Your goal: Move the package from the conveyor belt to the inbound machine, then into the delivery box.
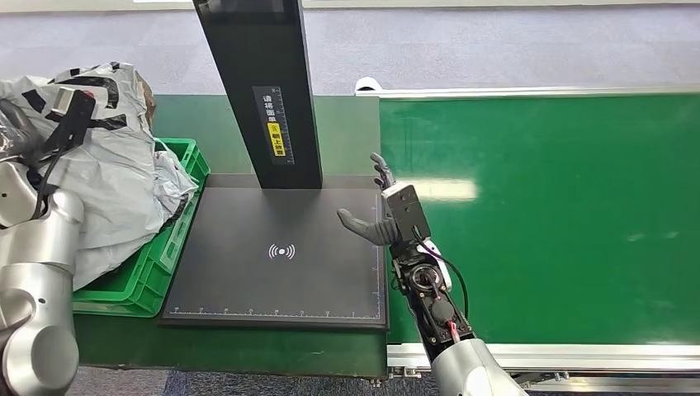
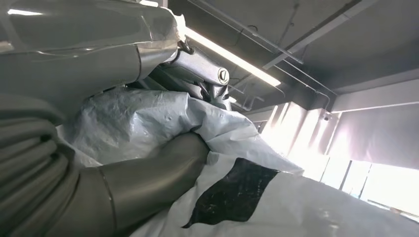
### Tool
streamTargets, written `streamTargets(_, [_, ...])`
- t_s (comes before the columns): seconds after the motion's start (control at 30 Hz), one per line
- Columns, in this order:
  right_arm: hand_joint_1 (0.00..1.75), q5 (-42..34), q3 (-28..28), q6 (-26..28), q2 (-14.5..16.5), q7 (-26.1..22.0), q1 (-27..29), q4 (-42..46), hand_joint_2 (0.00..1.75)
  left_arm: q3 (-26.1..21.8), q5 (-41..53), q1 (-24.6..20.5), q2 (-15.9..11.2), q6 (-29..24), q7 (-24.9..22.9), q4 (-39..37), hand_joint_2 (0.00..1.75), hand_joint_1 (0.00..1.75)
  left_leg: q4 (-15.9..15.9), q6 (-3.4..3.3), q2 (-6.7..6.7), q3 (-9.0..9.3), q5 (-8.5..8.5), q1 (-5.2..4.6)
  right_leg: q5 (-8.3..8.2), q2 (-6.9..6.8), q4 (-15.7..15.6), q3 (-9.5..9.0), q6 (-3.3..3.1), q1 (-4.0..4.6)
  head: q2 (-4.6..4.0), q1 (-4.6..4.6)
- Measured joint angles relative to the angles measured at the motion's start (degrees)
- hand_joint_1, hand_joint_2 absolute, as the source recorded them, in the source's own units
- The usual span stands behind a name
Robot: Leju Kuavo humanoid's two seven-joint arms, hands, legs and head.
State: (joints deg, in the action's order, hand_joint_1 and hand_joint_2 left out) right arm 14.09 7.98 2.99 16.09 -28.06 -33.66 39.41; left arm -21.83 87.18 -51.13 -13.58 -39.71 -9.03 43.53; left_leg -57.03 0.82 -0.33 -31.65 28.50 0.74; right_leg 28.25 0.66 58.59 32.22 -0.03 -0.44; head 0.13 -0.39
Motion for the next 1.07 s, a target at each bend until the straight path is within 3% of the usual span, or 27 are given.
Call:
streamTargets(0.1, [0.00,0.3,0.0,0.0,0.0,0.0,0.0,-0.1,1.75,0.4,1.0,-2.5,-0.6,3.2,-1.7,-4.6,0.00,1.73,0.0,0.00,-0.05,0.02,-0.01,0.00,0.00,-0.03,0.0,-0.03,0.00,0.00,-0.01,0.01])
streamTargets(0.13, [0.00,0.4,0.0,0.0,0.0,0.0,0.0,-0.1,1.75,1.0,1.1,-3.1,-0.6,5.6,-2.8,-6.4,0.00,1.62,0.0,0.00,-0.06,0.02,-0.01,0.00,-0.01,-0.04,0.0,-0.04,0.00,0.00,-0.01,0.00])
streamTargets(0.17, [0.00,0.5,0.0,-0.1,0.0,0.0,0.0,-0.1,1.75,1.6,1.1,-3.6,-0.6,7.9,-3.9,-8.0,0.00,1.39,0.0,0.00,-0.06,0.02,-0.02,0.00,-0.02,-0.04,0.0,-0.05,0.00,0.00,-0.01,0.00])
streamTargets(0.23, [0.00,0.7,0.0,-0.1,0.0,0.0,0.0,-0.1,1.75,2.8,1.1,-4.0,-0.4,11.4,-5.1,-10.6,0.00,0.58,0.0,0.00,-0.02,0.02,-0.03,0.00,-0.04,-0.03,0.0,-0.03,-0.02,0.00,0.00,0.00])
streamTargets(0.27, [0.00,0.8,0.0,-0.2,0.0,0.1,0.0,-0.1,1.75,3.3,1.1,-4.1,-0.3,12.8,-5.3,-11.8,0.00,0.25,0.0,0.00,0.00,0.02,-0.03,0.00,-0.05,-0.02,0.0,-0.02,-0.03,0.00,-0.01,0.01])
streamTargets(0.3, [0.00,0.8,0.0,-0.2,0.0,0.1,-0.1,-0.1,1.75,3.9,1.1,-4.3,-0.2,14.6,-5.4,-13.0,0.00,0.04,0.0,0.01,0.00,0.02,-0.03,0.00,-0.05,-0.02,0.0,-0.02,-0.03,0.00,-0.01,0.01])
streamTargets(0.47, [0.00,0.9,0.0,-0.2,0.0,0.7,-0.2,-0.2,1.75,7.7,1.1,-4.3,0.1,21.6,-7.5,-17.7,0.00,0.00,0.0,0.01,-0.01,-0.01,-0.02,0.00,-0.04,-0.02,0.0,-0.01,-0.03,0.00,0.00,0.01])
streamTargets(0.83, [0.00,1.0,0.0,-0.2,0.0,0.7,-0.7,-0.8,1.75,11.3,1.1,-4.2,0.9,21.7,-9.2,-21.3,0.00,0.00,0.0,0.01,-0.03,0.01,-0.03,0.00,-0.05,-0.03,0.0,-0.02,-0.03,0.00,0.00,0.00])
streamTargets(0.9, [0.00,1.1,0.0,-0.2,0.0,0.7,-0.7,-0.9,1.75,11.6,0.8,-3.7,0.9,17.5,-8.4,-21.1,0.00,0.00,0.0,0.01,-0.03,0.01,-0.03,0.00,-0.05,-0.03,0.0,-0.02,-0.03,0.00,-0.01,0.00])
streamTargets(1.0, [0.00,1.1,0.0,-0.2,0.1,0.8,-0.7,-1.1,1.75,11.1,-1.1,-1.5,1.5,4.5,-3.7,-17.7,0.00,0.00,0.0,0.01,-0.03,-0.01,-0.03,0.00,-0.05,-0.02,0.0,-0.01,-0.03,0.00,-0.01,0.00])
streamTargets(1.07, [0.00,1.1,0.0,-0.1,0.1,0.7,-0.7,-1.2,1.75,10.5,-2.5,-0.3,2.1,0.6,-0.4,-14.9,0.00,0.00,0.0,0.01,-0.02,-0.01,-0.03,-0.01,-0.04,-0.02,0.0,-0.01,-0.03,-0.01,0.00,0.01])
